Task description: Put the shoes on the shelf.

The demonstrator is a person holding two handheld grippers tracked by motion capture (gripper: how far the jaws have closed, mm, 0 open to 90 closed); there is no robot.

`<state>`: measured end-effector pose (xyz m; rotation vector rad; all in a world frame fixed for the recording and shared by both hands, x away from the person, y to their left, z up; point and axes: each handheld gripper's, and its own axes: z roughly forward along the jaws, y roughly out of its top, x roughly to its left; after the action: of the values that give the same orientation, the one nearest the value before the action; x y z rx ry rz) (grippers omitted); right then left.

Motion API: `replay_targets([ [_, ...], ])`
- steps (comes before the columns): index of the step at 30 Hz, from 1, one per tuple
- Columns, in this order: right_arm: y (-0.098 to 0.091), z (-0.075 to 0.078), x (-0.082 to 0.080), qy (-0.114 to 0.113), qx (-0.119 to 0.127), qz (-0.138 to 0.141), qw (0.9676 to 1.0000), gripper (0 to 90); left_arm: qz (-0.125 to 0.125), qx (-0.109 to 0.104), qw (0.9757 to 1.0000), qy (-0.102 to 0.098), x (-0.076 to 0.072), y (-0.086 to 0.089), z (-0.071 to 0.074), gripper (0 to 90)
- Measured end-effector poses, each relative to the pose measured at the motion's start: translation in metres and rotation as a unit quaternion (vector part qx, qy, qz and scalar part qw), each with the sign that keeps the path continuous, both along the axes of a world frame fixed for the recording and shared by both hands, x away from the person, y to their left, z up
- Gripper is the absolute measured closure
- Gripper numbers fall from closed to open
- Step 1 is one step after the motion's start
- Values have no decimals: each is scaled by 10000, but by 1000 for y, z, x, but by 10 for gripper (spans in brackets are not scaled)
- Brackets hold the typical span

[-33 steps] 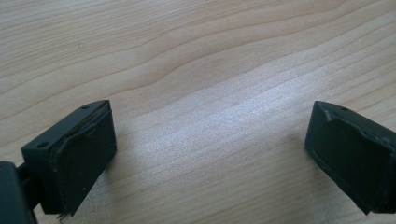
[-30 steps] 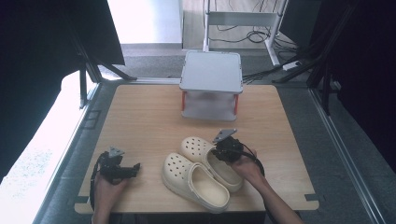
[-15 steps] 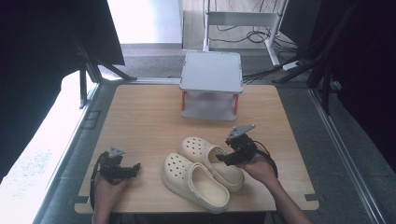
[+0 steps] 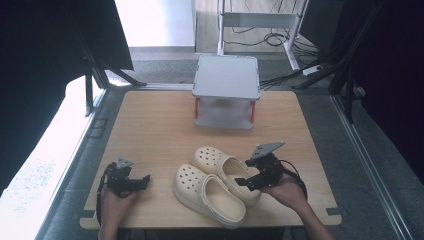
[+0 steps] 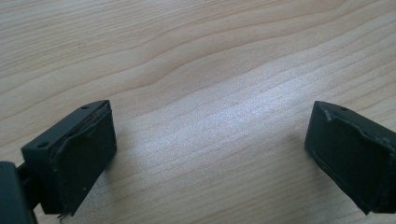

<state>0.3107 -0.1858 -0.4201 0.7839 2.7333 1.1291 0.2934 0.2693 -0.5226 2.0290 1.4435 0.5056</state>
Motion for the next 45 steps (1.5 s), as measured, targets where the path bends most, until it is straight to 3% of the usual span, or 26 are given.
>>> replay_targets([
  [12,39,-19,-5,364,-120,453,9982,186,7,-9,10000,-5,0,0,0,20],
  [14,46,-21,-5,339,-203,465,9981,187,7,-11,10000,-6,0,0,0,20],
  [19,65,-30,-2,274,-409,423,9979,250,8,-11,10000,-6,0,0,0,20],
  [26,83,-44,5,265,-506,263,9980,368,9,-13,10000,-6,0,0,0,20],
  [29,87,-44,5,225,-623,314,9973,463,8,-11,10000,-6,0,0,0,20],
  [32,90,-44,5,108,-872,204,9959,571,5,-9,10000,-3,0,0,0,20],
  [34,90,-43,5,151,-900,143,9957,615,0,-1,10000,-1,0,0,0,20],
  [41,89,-38,7,216,-975,51,9950,653,0,-5,10000,-1,0,0,0,20],
  [45,83,-29,7,356,-863,125,9956,654,-8,8,10000,6,0,0,0,20],
])
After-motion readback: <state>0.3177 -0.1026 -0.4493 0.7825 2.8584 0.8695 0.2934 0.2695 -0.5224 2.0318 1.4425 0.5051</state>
